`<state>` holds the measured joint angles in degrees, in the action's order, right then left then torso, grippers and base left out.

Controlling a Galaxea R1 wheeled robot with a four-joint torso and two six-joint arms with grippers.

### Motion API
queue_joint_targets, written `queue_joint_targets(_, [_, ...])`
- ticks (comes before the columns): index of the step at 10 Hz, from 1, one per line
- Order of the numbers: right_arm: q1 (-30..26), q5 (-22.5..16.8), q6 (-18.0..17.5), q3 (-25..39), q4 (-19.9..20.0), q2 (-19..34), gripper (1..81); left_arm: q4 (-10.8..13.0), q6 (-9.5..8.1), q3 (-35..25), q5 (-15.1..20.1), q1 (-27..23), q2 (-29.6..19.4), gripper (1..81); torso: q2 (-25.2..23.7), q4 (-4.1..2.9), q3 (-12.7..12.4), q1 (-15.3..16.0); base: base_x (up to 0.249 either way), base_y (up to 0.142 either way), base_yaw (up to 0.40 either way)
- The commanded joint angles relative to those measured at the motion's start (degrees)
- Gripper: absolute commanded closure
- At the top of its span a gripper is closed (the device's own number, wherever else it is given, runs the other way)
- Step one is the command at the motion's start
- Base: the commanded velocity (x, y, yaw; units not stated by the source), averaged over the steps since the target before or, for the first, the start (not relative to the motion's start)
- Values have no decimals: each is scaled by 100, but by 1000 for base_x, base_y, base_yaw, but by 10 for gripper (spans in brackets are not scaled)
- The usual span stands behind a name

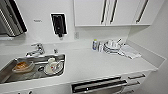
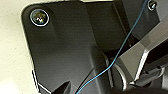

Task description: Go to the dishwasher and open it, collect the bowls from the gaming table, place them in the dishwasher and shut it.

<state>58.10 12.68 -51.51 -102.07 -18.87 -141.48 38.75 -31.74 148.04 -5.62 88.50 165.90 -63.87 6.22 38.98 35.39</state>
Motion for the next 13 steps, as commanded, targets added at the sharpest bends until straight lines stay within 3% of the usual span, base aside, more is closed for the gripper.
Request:
queue_joint_targets(1, [-198, -591, 9, -242, -328, -84, 10, -8, -16, -30, 272, -74, -13, 10, 0, 0, 0, 0, 0, 0, 0])
queue_joint_targets(3, [214, -1329, 62, -734, -723, -445, 10, -61, -16, -30, 254, -83, -22, 10, 0, 0, 0, 0, 0, 0, 0])
queue_joint_targets(5, [654, -1716, 88, -1630, -1321, -981, 10, -166, -7, -30, 263, -136, -4, 10, 0, 0, 0, 0, 0, 0, 0])
queue_joint_targets(8, [1261, -1734, 132, -2515, -2066, -1472, 10, -166, -7, 14, 263, -162, -4, 10, 0, 0, 0, 2, 0, 0, 0])
queue_joint_targets(10, [1552, -1690, 149, -3174, -2269, -1753, 10, -175, -7, 32, 254, -179, 5, 10, 0, 0, 0, 2, 0, 0, 0])
queue_joint_targets(13, [1938, -1611, 150, -3581, -2550, -2035, 10, -184, -16, 76, 254, -215, 4, 10, 0, 0, 0, 0, 0, 0, 0])
